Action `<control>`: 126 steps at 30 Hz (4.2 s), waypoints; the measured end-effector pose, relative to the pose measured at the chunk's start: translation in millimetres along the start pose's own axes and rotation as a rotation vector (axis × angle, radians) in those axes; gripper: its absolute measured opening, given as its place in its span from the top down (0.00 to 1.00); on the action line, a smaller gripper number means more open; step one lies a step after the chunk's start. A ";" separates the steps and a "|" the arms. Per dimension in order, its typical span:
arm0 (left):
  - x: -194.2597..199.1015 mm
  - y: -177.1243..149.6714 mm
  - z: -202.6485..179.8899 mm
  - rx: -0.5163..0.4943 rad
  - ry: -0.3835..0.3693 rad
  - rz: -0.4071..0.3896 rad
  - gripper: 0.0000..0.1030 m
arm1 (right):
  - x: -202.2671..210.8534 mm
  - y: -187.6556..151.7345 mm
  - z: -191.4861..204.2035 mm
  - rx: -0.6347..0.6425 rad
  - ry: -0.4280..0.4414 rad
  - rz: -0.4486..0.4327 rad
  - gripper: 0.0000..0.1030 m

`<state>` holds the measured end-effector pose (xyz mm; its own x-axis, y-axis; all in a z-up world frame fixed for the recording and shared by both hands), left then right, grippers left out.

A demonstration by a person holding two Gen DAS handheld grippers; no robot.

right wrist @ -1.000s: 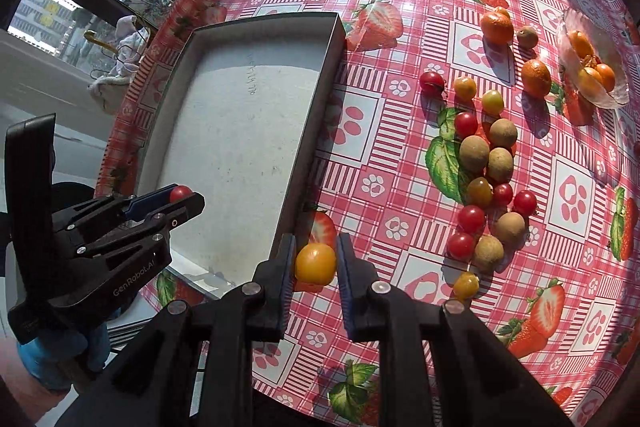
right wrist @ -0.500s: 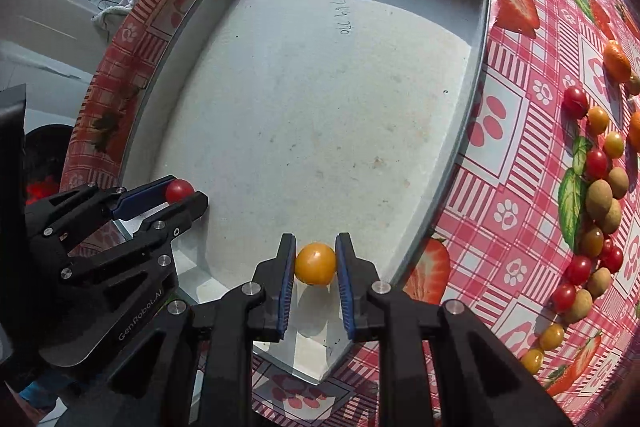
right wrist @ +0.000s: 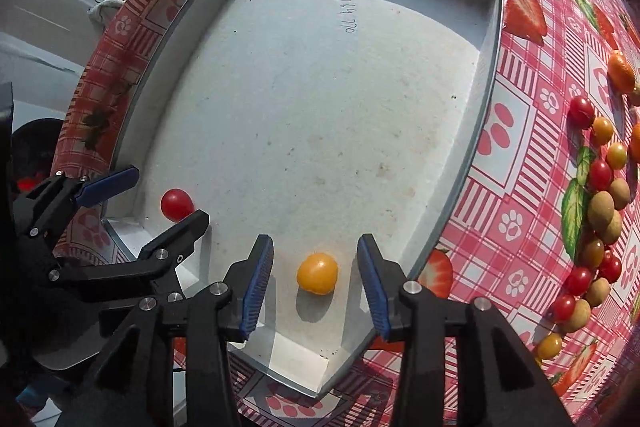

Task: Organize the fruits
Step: 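Carry both tomatoes into the white tray and open both tools to release, then move both open tools back from the tray to the fruit cluster, then grasp a red cherry tomato with left tool while right tool grasps a brown round fruit, then carry both fruits into the white tray and open both tools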

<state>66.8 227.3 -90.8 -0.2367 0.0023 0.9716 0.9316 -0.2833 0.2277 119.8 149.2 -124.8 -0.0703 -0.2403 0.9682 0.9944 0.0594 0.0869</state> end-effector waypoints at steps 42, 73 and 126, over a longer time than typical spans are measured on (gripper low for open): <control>20.9 39.5 -240.3 -0.363 -0.219 -0.015 0.28 | 88.3 -92.1 -245.7 -0.583 -0.080 -0.124 0.33; -3.1 66.1 -308.0 -0.285 -0.228 0.034 0.28 | 82.7 -103.8 -288.7 -0.673 0.006 -0.153 0.73; 58.5 40.6 -111.3 -0.058 -0.225 -0.050 0.79 | 110.9 -64.3 -148.8 -0.391 0.030 -0.155 0.73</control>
<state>60.0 109.2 -32.0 -0.2087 0.2298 0.9506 0.9013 -0.3320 0.2782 59.7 -25.4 -57.9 -0.2244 -0.2464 0.9428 0.9276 -0.3506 0.1292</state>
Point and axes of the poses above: each gripper's, at about its wrist camera, not at the fingertips, and x roughly against the way its jaws point, z to its left, y to its top, the point moved 1 cm from there along -x, roughly the way its jaws point, and after that the axes turned 7 degrees about -z, right-handed, at the moved point
